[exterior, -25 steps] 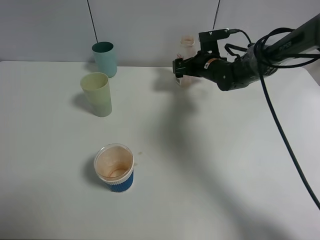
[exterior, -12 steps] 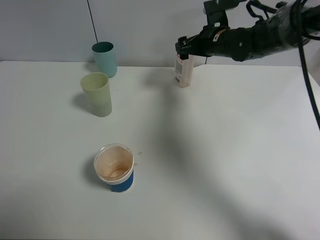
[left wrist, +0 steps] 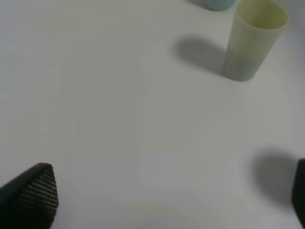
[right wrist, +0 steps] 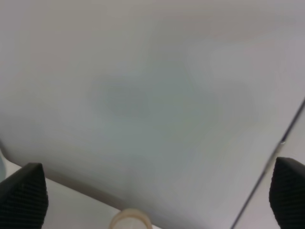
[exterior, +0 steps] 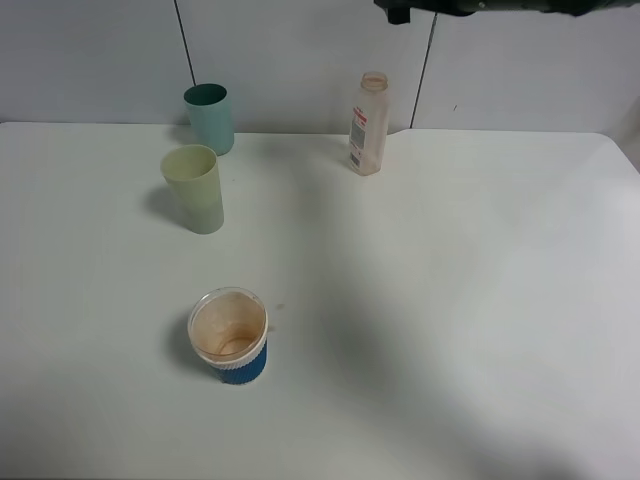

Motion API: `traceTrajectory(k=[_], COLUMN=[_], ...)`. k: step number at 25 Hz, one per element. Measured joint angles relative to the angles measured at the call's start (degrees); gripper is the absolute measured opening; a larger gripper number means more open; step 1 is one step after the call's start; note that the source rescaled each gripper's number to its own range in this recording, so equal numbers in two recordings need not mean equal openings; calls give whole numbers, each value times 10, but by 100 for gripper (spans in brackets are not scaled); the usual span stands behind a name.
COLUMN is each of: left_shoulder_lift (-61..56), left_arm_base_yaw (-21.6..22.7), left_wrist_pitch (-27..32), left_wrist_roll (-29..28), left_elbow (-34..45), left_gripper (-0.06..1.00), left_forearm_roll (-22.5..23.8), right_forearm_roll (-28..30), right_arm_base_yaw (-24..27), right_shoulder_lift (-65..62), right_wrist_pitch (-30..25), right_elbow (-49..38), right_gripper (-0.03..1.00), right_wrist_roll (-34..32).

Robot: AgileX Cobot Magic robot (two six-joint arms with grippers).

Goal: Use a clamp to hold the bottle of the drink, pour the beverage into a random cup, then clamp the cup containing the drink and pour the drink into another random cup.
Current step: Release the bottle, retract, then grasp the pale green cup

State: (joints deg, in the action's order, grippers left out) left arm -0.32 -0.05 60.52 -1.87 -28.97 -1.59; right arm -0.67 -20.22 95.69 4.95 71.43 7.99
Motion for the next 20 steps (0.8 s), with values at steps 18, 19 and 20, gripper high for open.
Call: traceTrajectory(k=[18,19,20], left_shoulder_lift=[0,0,0], left_arm_base_yaw=[0,0,0], left_wrist_pitch=[0,0,0], left_wrist_roll=[0,0,0], left_elbow=[0,0,0], left_gripper=[98,98,98], left_forearm_roll=[0,0,0], right_forearm_roll=[26,35,43], right_arm_base_yaw=[0,0,0], right_shoulder_lift=[-148,-154,-159], right_wrist_pitch=[-132,-141,-151], right_elbow=[0,0,0], right_gripper=[91,94,96], right_wrist_roll=[-10,-18,-23])
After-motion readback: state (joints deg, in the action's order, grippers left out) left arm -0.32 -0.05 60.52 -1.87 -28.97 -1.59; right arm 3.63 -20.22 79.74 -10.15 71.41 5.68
